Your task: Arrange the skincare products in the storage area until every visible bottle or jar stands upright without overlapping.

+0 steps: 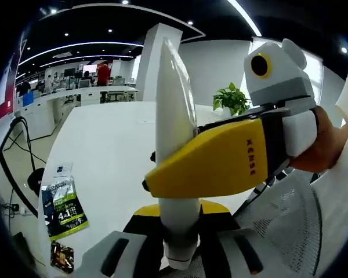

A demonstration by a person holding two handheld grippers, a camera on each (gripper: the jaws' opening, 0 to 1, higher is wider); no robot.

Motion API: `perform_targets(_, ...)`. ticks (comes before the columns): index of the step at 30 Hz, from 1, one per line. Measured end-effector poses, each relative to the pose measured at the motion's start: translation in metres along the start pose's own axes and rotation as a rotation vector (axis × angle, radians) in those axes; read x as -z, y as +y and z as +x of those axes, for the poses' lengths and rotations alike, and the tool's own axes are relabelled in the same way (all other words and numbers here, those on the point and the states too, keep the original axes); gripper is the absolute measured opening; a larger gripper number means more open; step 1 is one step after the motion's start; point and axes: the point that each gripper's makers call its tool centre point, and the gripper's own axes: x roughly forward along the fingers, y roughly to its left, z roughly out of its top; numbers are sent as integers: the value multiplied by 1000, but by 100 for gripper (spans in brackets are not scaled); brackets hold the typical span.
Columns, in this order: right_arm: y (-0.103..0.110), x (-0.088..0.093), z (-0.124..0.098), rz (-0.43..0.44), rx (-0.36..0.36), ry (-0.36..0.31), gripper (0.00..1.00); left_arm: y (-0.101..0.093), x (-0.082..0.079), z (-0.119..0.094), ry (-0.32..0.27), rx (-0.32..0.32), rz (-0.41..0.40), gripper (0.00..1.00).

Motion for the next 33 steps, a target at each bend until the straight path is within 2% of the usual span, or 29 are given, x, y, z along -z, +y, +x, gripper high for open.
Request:
perform_targets(5,3,-6,-3,-49,-10,-21,29,1,-7,-1,-45,-11,56,23)
perform_targets(6,4,-7,-4,-59,-11,-26,29,3,-11,-1,-63,-25,99,23)
perform_targets(12,7,-13,-5,-116,-19,-39,28,2,-15,-3,-94,-34,169,24)
perform_targets(18,8,-17,-7,-143,-18,-53,28,3,-17,-3,-102,-38,181,24)
perform_targets(21,8,-20,-8,-154,-15,-60,29,3,-20,-4,-124,-46,217,25)
perform_targets(28,9,-17,-7,-177,-13,-51,29,2,-17,-3,-108,-43,191,24)
perform_targets(33,9,-22,-10,-184,-3,-76,28,4,-23,-4,-135,-40,212,24)
